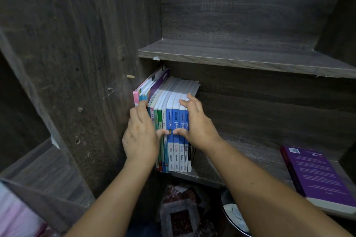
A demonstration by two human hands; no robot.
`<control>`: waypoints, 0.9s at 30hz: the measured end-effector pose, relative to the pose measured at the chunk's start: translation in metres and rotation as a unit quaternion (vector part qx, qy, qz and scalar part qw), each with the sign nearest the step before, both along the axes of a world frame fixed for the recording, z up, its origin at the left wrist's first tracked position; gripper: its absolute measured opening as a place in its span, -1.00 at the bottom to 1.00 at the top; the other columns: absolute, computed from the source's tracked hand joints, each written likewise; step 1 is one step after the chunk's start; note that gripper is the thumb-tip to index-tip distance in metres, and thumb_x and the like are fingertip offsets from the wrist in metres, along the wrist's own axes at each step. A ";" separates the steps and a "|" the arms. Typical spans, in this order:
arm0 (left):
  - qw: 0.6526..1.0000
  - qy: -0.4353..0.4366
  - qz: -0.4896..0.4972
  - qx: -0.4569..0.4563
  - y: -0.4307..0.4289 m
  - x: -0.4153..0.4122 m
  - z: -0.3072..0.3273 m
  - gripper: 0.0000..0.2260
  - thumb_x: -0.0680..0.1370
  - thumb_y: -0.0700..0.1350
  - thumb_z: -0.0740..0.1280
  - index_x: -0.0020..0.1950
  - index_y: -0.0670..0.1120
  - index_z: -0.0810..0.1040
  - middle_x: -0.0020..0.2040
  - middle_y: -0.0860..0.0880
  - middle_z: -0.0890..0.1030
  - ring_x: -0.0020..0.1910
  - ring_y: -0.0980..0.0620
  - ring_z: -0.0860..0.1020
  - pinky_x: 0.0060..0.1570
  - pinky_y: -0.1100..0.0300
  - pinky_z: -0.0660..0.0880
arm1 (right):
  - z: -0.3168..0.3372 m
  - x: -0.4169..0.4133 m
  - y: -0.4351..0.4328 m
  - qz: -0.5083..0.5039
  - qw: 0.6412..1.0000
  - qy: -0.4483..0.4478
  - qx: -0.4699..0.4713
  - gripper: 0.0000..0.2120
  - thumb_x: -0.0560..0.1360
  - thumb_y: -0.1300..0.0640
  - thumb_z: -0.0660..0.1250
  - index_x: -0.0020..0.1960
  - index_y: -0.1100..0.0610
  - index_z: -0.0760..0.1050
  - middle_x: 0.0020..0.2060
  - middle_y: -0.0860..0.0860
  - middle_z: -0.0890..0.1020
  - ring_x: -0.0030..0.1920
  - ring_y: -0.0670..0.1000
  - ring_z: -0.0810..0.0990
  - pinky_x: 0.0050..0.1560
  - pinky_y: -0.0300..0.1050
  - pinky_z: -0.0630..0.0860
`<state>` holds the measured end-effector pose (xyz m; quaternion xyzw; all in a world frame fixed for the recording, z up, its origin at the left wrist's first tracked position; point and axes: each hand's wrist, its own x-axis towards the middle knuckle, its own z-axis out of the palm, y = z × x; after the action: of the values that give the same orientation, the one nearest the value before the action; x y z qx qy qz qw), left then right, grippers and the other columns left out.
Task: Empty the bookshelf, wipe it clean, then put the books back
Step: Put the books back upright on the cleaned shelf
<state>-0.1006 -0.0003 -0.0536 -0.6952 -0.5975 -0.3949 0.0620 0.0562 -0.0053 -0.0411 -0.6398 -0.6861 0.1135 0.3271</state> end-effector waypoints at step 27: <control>0.992 -0.087 -0.088 0.022 0.007 -0.012 0.026 -0.95 0.56 -0.23 0.31 -0.02 -0.17 0.57 -0.06 -0.10 0.57 -0.12 -0.09 0.56 -0.11 0.04 0.52 | 0.000 0.000 -0.001 0.005 1.000 0.018 -0.010 -0.15 0.38 0.05 0.54 0.52 -0.05 0.13 0.55 -0.19 -0.06 0.39 0.12 0.39 0.33 0.07 0.42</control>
<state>-0.1128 0.0064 -0.0271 -0.7068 -0.5281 -0.4706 -0.0097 0.0559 -0.0067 -0.0412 -0.6372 -0.6822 0.1335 0.3328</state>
